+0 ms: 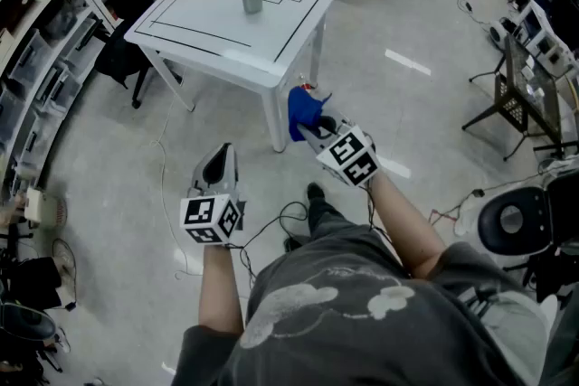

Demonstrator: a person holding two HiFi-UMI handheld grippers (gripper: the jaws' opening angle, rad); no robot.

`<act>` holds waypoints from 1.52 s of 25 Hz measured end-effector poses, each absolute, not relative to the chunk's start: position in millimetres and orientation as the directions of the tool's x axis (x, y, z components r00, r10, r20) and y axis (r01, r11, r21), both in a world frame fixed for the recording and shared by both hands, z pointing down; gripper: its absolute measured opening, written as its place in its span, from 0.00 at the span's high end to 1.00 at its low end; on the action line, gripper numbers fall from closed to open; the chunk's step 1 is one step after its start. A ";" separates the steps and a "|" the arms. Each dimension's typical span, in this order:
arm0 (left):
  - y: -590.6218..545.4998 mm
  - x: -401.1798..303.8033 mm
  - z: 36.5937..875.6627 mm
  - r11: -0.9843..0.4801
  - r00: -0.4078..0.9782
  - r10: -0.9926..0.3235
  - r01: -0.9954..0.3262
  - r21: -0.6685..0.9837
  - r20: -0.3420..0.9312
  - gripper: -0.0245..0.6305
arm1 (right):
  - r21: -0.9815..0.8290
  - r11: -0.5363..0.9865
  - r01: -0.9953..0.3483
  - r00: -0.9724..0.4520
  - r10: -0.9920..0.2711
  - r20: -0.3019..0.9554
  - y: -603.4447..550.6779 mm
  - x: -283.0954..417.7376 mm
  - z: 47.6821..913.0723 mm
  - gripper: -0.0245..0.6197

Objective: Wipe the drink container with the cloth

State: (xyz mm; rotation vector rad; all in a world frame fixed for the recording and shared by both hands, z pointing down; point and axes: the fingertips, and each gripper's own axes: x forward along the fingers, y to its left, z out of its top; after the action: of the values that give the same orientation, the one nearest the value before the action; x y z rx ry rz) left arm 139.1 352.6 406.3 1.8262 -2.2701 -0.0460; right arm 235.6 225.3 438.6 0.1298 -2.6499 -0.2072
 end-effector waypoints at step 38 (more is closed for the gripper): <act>237.4 -11.6 436.6 0.344 -0.299 -0.924 -0.923 0.175 0.238 0.96 | 0.078 0.994 -0.082 -0.908 -0.106 0.406 47.1 68.3 471.1 0.89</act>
State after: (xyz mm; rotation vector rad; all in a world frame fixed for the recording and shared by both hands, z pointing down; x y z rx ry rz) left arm -11.6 237.4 436.6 1.6461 -2.3167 -0.0068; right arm 68.3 47.1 471.1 0.1339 -2.7152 -0.0823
